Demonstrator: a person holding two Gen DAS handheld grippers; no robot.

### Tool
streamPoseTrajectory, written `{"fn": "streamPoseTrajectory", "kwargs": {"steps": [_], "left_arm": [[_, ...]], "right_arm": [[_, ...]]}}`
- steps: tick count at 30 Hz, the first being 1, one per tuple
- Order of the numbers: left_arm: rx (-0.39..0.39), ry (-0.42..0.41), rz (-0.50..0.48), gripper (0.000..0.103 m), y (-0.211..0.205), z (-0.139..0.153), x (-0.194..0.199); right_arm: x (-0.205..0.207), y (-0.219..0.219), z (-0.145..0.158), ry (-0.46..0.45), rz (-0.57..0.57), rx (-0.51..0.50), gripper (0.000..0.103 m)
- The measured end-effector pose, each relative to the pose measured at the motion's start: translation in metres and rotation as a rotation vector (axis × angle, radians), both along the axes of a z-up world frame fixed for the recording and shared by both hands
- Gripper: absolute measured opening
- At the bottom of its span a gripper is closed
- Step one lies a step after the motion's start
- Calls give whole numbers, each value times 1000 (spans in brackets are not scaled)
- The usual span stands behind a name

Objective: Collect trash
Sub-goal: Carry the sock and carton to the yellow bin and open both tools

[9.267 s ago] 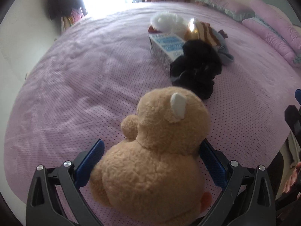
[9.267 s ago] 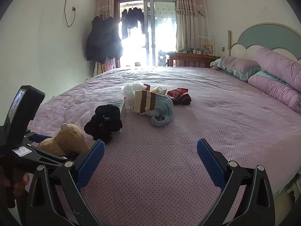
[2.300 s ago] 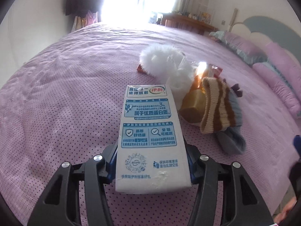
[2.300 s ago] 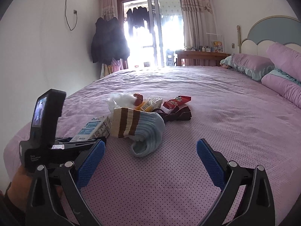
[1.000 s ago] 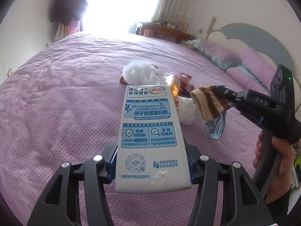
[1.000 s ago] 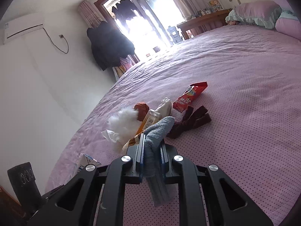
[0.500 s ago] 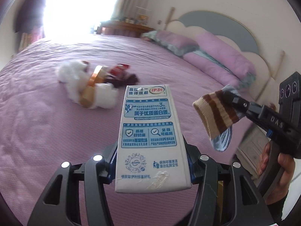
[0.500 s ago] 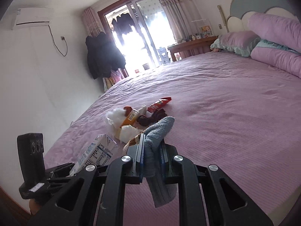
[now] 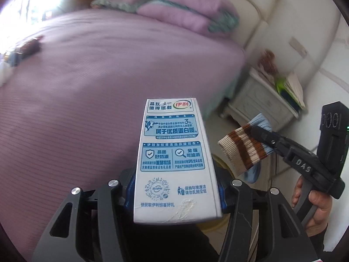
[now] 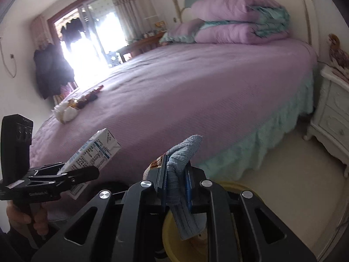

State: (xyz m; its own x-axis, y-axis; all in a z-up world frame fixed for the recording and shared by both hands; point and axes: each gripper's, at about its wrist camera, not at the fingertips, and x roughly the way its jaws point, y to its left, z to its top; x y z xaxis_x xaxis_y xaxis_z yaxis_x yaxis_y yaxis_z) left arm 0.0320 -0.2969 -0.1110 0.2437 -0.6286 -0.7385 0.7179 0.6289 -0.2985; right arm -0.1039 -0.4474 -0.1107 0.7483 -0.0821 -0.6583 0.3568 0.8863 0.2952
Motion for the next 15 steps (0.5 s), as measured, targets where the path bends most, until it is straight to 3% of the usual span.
{"fn": "streamPoseTrajectory", "kwargs": {"steps": [3,7,11,15], "left_arm": [[39,29,-65,55,-26,-22,-17],[100,62,-134,55,-53,-47,-31],[155,37,-179,55,-72,-64,-43],[165,72,-202,55,-87,-73,-44]], "right_arm": [[-13,-7,-34,92,-50,3,13],[-25,-19,-68,148,-88,64,13],[-29,-24,-78,162,-97,60,13],[-26,-27,-87,169,-85,64,13]]}}
